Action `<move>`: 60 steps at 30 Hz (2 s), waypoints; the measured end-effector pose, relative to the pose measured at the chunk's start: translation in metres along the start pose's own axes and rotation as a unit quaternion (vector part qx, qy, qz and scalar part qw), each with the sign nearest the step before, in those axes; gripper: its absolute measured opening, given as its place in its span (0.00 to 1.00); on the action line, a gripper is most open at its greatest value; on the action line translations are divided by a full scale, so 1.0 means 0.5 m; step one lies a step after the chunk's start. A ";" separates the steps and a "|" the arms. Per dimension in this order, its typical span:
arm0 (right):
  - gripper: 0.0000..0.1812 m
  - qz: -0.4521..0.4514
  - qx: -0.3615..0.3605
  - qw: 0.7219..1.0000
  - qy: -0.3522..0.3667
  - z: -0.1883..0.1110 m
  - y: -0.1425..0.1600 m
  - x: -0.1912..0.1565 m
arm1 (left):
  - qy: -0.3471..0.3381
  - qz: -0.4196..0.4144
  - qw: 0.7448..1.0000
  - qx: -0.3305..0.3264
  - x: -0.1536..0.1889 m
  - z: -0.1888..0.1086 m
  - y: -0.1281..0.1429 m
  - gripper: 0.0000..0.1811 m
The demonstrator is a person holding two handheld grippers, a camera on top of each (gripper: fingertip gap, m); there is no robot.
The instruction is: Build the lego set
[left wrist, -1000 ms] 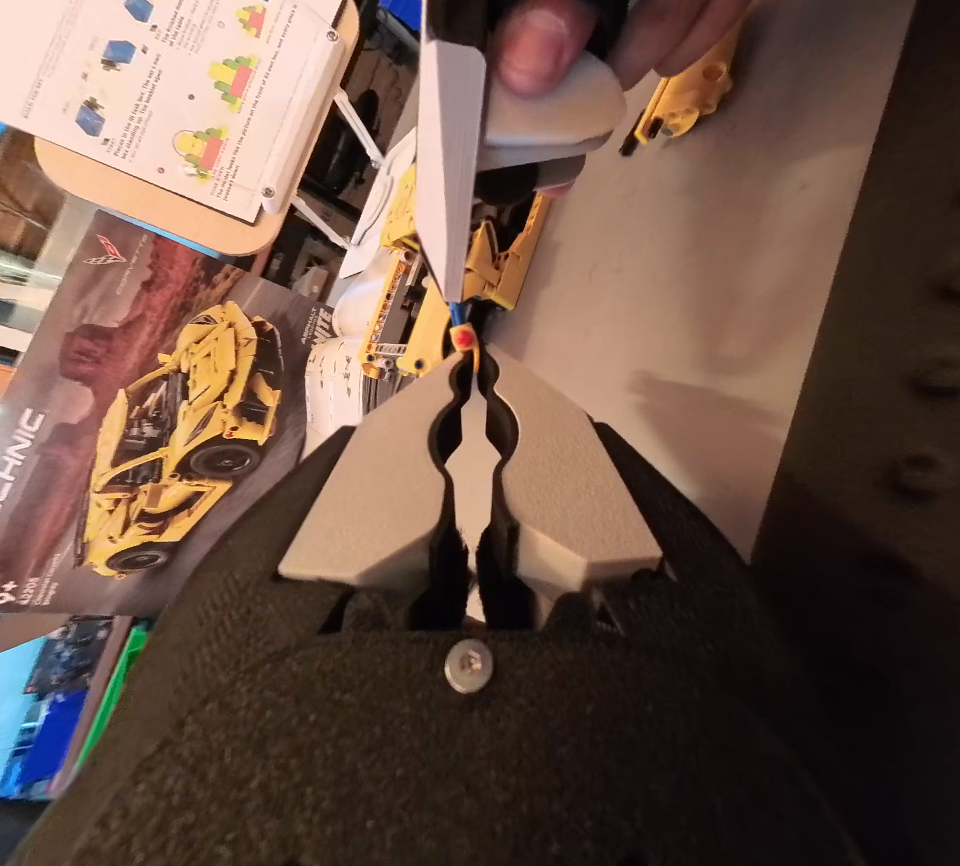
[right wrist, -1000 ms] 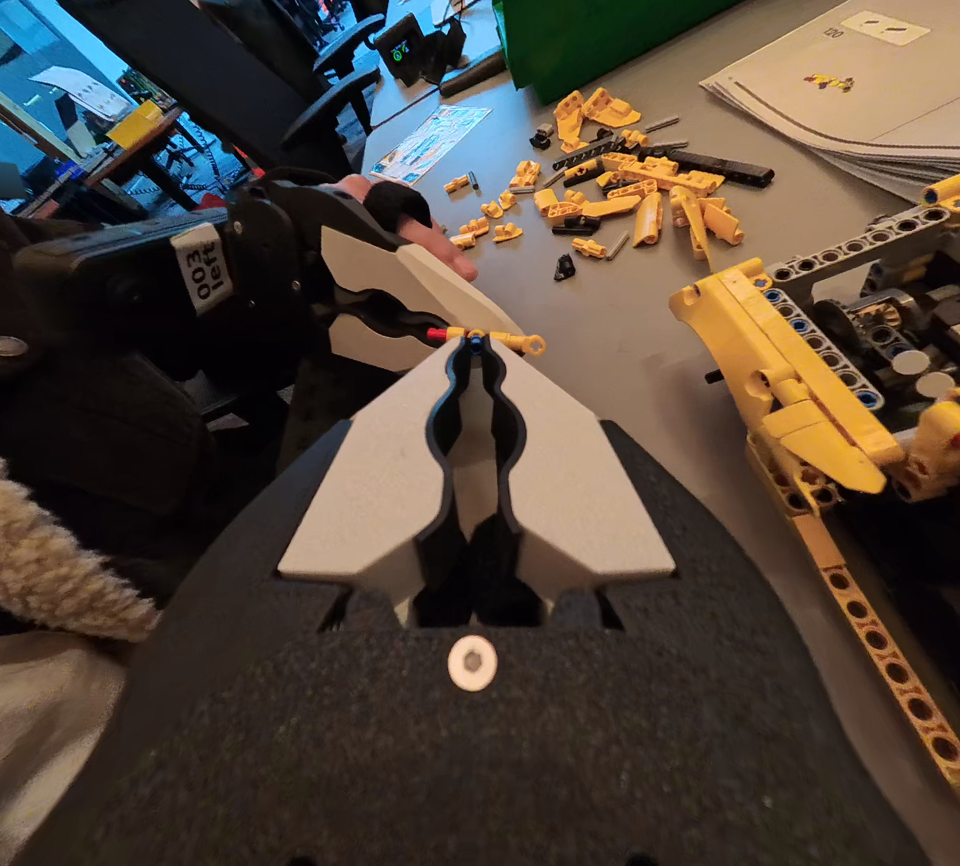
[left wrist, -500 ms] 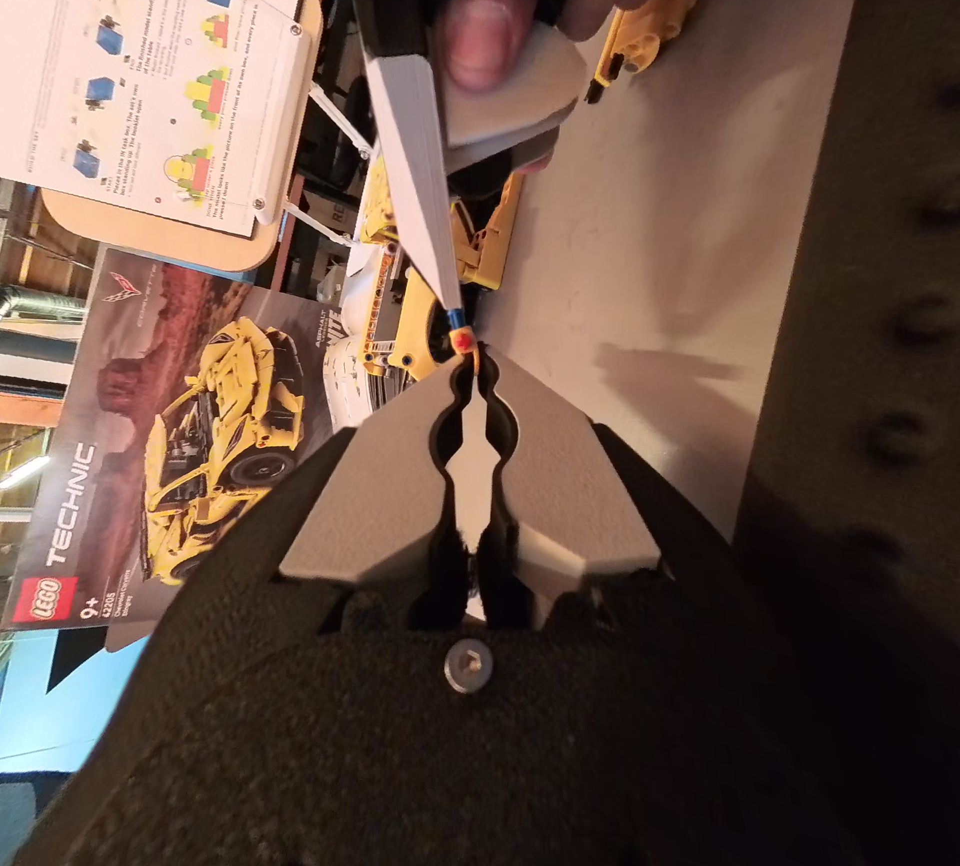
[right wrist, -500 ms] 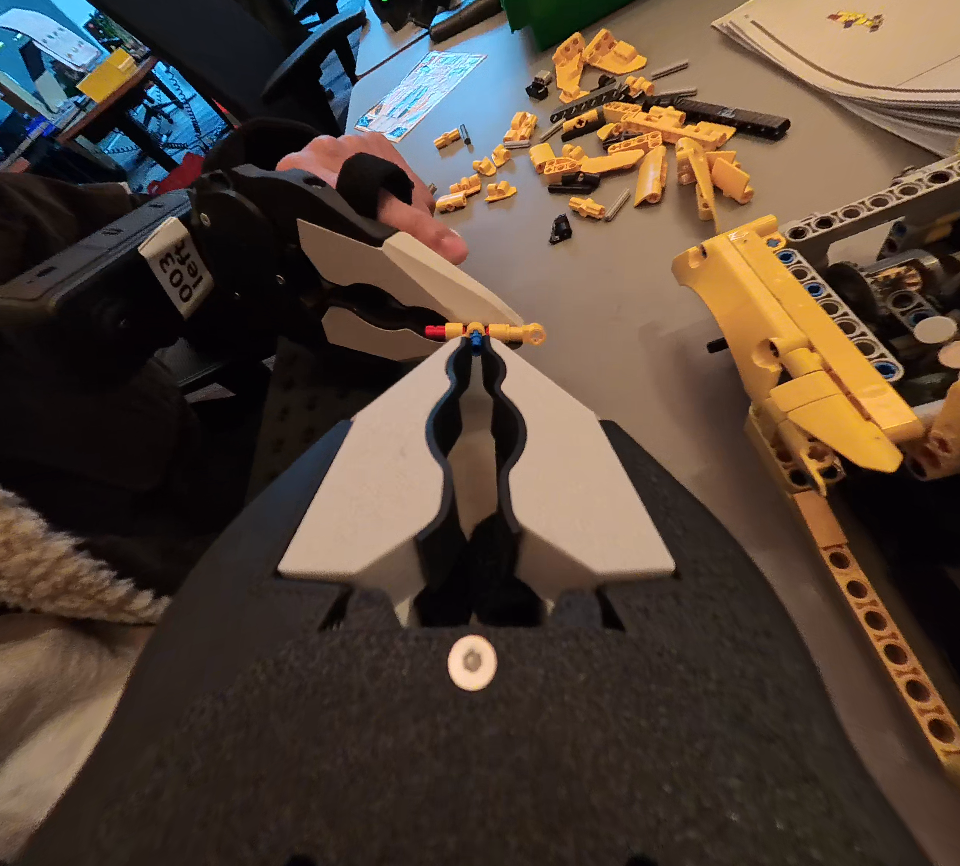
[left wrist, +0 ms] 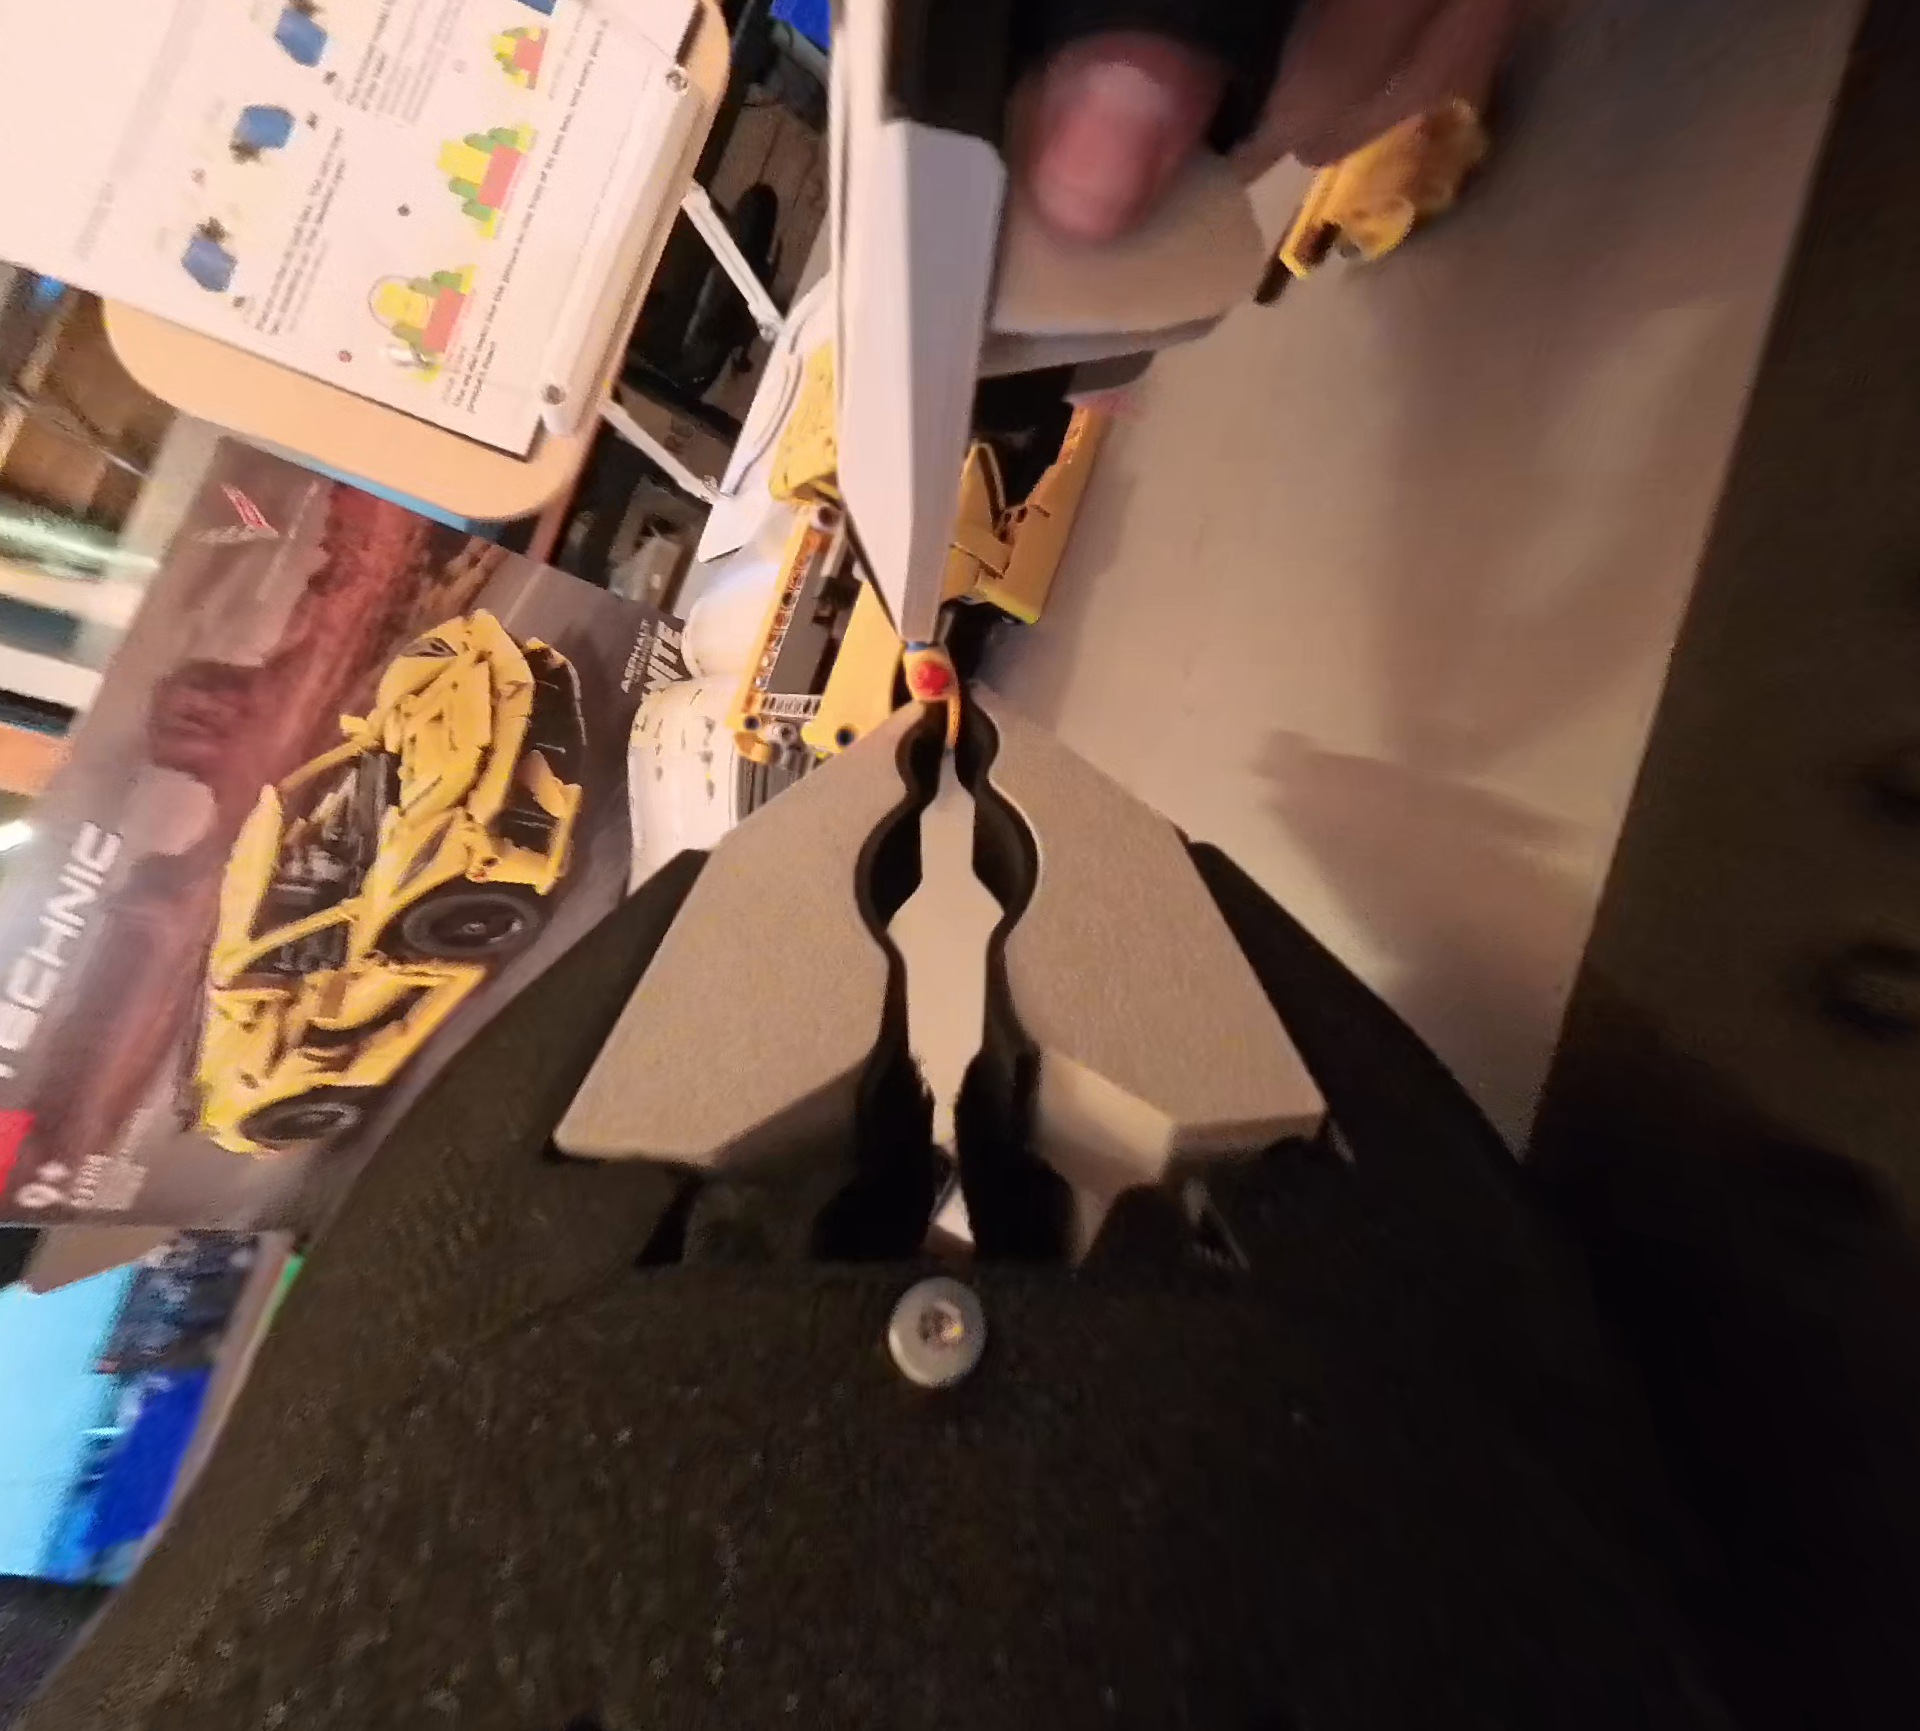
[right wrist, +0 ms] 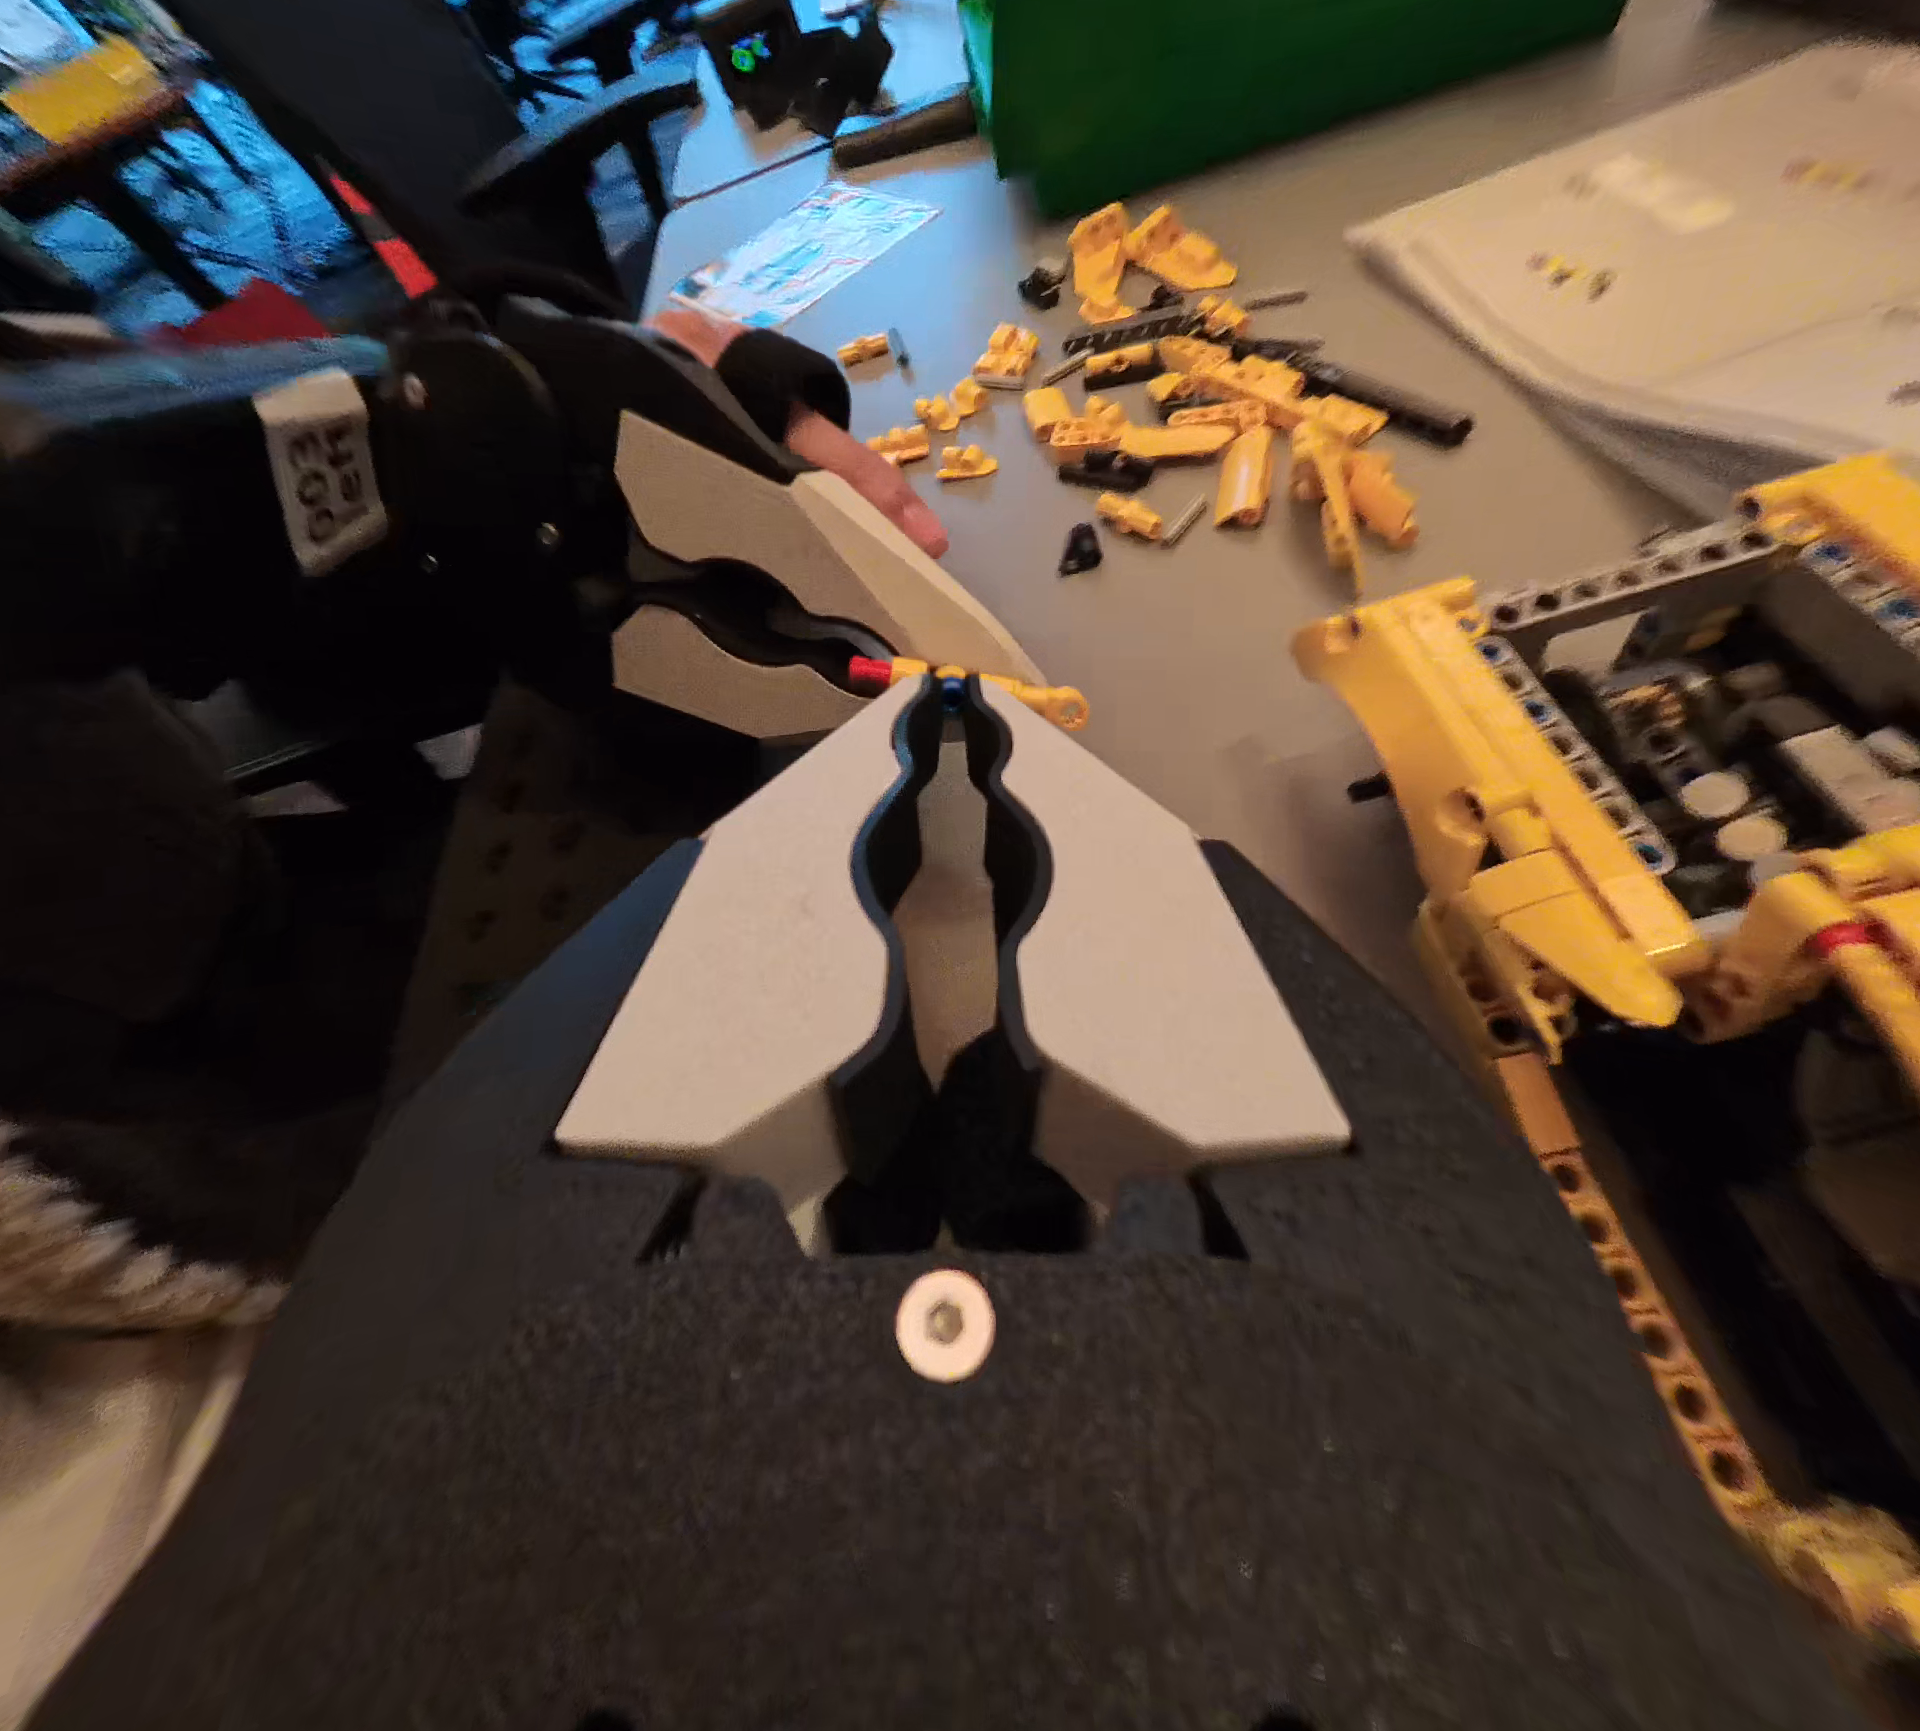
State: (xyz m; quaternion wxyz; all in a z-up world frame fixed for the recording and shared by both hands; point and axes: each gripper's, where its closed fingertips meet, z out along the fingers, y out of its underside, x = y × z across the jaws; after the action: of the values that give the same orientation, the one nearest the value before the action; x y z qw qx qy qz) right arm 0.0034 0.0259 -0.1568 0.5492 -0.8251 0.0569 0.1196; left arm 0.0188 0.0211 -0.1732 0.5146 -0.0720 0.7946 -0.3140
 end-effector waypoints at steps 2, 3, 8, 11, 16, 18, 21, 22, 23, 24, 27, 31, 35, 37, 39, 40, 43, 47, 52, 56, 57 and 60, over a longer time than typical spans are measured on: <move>0.02 -0.038 0.018 0.999 0.028 -0.002 -0.017 -0.001 | -0.021 -0.028 0.999 0.009 -0.021 -0.005 -0.004 0.01; 0.02 -0.050 0.024 0.998 0.043 -0.002 -0.022 -0.001 | -0.026 -0.040 0.999 0.007 -0.027 -0.006 -0.002 0.02; 0.02 -0.090 0.036 0.988 0.117 -0.010 -0.034 0.018 | -0.069 -0.009 0.998 -0.008 -0.045 -0.008 0.008 0.10; 0.02 -0.061 0.025 0.991 0.113 -0.003 -0.023 0.024 | -0.093 0.027 0.995 0.003 -0.047 -0.012 -0.006 0.12; 0.02 -0.042 0.029 0.993 0.108 0.002 -0.023 0.024 | -0.086 0.051 0.995 0.006 -0.037 -0.012 -0.009 0.04; 0.02 -0.034 0.031 0.994 0.104 0.004 -0.022 0.026 | -0.079 0.051 0.996 0.004 -0.036 -0.011 -0.006 0.04; 0.05 -0.017 0.036 0.994 0.098 0.005 -0.021 0.032 | -0.078 0.038 0.996 0.003 -0.050 -0.010 0.006 0.03; 0.10 -0.013 0.039 0.994 0.097 0.004 -0.023 0.034 | -0.080 0.026 0.996 -0.003 -0.061 -0.011 0.019 0.04; 0.12 -0.009 0.048 0.994 0.093 -0.001 -0.030 0.034 | -0.087 0.014 0.996 -0.011 -0.076 -0.013 0.034 0.04; 0.13 -0.005 0.060 0.994 0.087 -0.006 -0.038 0.033 | -0.100 0.001 0.995 -0.019 -0.096 -0.016 0.051 0.04; 0.12 0.013 0.084 0.993 0.076 -0.023 -0.051 0.037 | -0.137 -0.058 0.988 -0.040 -0.157 -0.029 0.107 0.04; 0.11 0.027 0.084 0.994 0.068 -0.032 -0.046 0.046 | -0.163 -0.117 0.977 -0.069 -0.205 -0.040 0.174 0.04; 0.10 0.041 0.080 0.994 0.055 -0.031 -0.040 0.045 | -0.153 -0.129 0.976 -0.081 -0.202 -0.033 0.192 0.04; 0.10 0.043 0.078 0.995 0.048 -0.029 -0.040 0.040 | -0.148 -0.121 0.978 -0.081 -0.197 -0.030 0.189 0.04; 0.09 0.038 0.075 0.995 0.047 -0.027 -0.039 0.038 | -0.140 -0.116 0.980 -0.081 -0.190 -0.027 0.187 0.04; 0.09 0.034 0.071 0.996 0.050 -0.025 -0.036 0.039 | -0.138 -0.114 0.981 -0.080 -0.187 -0.026 0.185 0.04; 0.09 0.029 0.055 0.997 0.054 -0.019 -0.024 0.042 | -0.134 -0.106 0.983 -0.063 -0.183 -0.026 0.168 0.04; 0.14 0.058 0.093 0.994 -0.013 -0.025 -0.047 0.014 | -0.120 -0.115 0.985 0.046 -0.177 -0.046 0.086 0.04; 0.26 0.121 0.165 0.973 -0.105 -0.063 -0.093 -0.009 | -0.078 -0.148 0.968 0.187 -0.159 -0.091 -0.023 0.04; 0.21 0.013 0.170 0.979 -0.108 -0.074 -0.102 -0.052 | 0.033 -0.220 0.944 0.242 -0.107 -0.108 -0.086 0.04; 0.20 -0.015 0.164 0.981 -0.105 -0.073 -0.097 -0.060 | 0.061 -0.237 0.936 0.252 -0.096 -0.114 -0.098 0.03; 0.18 -0.071 0.156 0.980 -0.103 -0.071 -0.087 -0.077 | 0.125 -0.279 0.912 0.272 -0.075 -0.129 -0.118 0.04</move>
State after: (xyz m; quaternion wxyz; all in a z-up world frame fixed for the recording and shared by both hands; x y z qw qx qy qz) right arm -0.0191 0.0090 -0.0950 0.6812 -0.7144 -0.0408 0.1548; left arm -0.0318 0.0183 -0.0927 0.3017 -0.1084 0.6839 -0.6554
